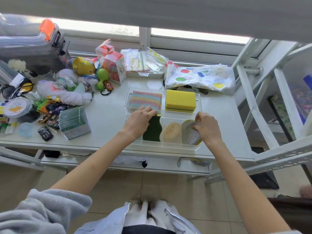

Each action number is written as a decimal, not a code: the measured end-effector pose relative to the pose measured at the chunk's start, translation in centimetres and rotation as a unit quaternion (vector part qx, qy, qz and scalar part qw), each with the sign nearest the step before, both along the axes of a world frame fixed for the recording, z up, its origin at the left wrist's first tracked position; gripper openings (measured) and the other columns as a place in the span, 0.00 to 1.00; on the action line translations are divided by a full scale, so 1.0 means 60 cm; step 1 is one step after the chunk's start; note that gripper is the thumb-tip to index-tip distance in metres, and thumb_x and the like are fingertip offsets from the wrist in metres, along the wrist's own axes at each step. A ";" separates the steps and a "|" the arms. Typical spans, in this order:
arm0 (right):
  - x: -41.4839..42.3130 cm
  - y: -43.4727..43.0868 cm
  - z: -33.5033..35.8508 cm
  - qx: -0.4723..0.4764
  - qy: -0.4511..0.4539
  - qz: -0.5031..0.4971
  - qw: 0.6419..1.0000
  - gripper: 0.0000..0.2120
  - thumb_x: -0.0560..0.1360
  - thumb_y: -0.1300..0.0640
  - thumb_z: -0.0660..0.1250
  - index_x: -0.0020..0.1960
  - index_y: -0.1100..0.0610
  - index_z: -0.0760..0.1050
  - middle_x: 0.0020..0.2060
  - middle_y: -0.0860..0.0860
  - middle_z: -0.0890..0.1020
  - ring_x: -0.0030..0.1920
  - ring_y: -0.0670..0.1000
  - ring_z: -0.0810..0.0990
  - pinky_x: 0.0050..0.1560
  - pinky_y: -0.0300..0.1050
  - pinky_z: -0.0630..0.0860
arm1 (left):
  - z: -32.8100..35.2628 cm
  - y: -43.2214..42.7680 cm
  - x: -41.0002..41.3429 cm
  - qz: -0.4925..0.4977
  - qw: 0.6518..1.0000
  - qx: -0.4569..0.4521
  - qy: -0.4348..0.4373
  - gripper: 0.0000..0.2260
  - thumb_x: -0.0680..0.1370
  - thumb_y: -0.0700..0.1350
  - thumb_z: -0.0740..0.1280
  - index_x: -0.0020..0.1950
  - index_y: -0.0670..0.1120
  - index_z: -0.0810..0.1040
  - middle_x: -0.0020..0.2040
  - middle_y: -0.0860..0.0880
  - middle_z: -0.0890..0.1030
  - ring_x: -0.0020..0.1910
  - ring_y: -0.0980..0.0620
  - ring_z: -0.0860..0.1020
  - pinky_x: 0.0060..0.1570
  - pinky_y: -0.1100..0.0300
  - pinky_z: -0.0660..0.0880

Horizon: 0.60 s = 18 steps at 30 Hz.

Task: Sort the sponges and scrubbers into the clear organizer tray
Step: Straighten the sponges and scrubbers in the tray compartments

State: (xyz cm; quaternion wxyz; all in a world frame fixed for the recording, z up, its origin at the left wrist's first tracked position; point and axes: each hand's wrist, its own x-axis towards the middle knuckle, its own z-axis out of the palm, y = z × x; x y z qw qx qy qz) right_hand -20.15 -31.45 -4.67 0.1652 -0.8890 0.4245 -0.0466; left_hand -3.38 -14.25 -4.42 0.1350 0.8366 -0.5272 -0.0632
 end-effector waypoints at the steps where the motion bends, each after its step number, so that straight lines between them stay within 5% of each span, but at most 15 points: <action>1: -0.001 0.005 -0.002 -0.043 0.025 0.012 0.999 0.10 0.72 0.60 0.71 0.51 0.62 0.77 0.49 0.59 0.80 0.55 0.60 0.76 0.48 0.51 0.73 | -0.001 0.001 0.001 -0.001 1.000 -0.001 0.004 0.19 0.76 0.36 0.67 0.66 0.47 0.73 0.62 0.47 0.77 0.62 0.48 0.73 0.60 0.54 0.74; 4: -0.004 0.013 -0.006 -0.162 0.093 0.049 0.981 0.09 0.70 0.58 0.73 0.48 0.62 0.80 0.46 0.58 0.80 0.53 0.60 0.75 0.50 0.52 0.72 | -0.004 0.002 0.002 -0.004 1.000 -0.003 0.014 0.20 0.75 0.36 0.67 0.67 0.47 0.72 0.63 0.47 0.77 0.63 0.48 0.72 0.60 0.54 0.74; 7: -0.005 0.026 0.000 -0.198 0.024 0.085 0.976 0.08 0.68 0.59 0.75 0.44 0.62 0.81 0.43 0.59 0.80 0.47 0.61 0.77 0.48 0.53 0.74 | -0.007 0.006 0.006 -0.012 0.999 -0.008 0.044 0.21 0.75 0.36 0.69 0.67 0.47 0.72 0.63 0.47 0.76 0.64 0.48 0.72 0.62 0.54 0.73; 10: 0.009 0.060 0.007 -0.116 -0.045 0.170 0.978 0.09 0.74 0.57 0.69 0.52 0.60 0.80 0.48 0.56 0.81 0.50 0.58 0.79 0.50 0.50 0.76 | -0.006 0.017 0.016 -0.001 0.996 -0.024 0.088 0.20 0.74 0.36 0.70 0.65 0.46 0.73 0.63 0.47 0.76 0.65 0.48 0.72 0.64 0.54 0.73; 14: 0.032 0.091 -0.017 0.003 0.061 0.180 0.982 0.19 0.75 0.51 0.68 0.64 0.55 0.73 0.60 0.57 0.74 0.62 0.57 0.72 0.59 0.51 0.75 | -0.006 0.031 0.031 0.021 0.991 -0.031 0.126 0.18 0.73 0.40 0.72 0.61 0.45 0.75 0.59 0.46 0.77 0.60 0.48 0.74 0.64 0.51 0.74; 18: 0.040 0.090 -0.031 0.014 0.077 0.169 0.982 0.19 0.73 0.55 0.70 0.62 0.57 0.74 0.61 0.59 0.73 0.64 0.59 0.69 0.62 0.51 0.73 | -0.007 0.029 0.029 0.018 0.992 -0.027 0.123 0.17 0.73 0.42 0.72 0.61 0.45 0.75 0.61 0.47 0.77 0.61 0.49 0.74 0.64 0.52 0.74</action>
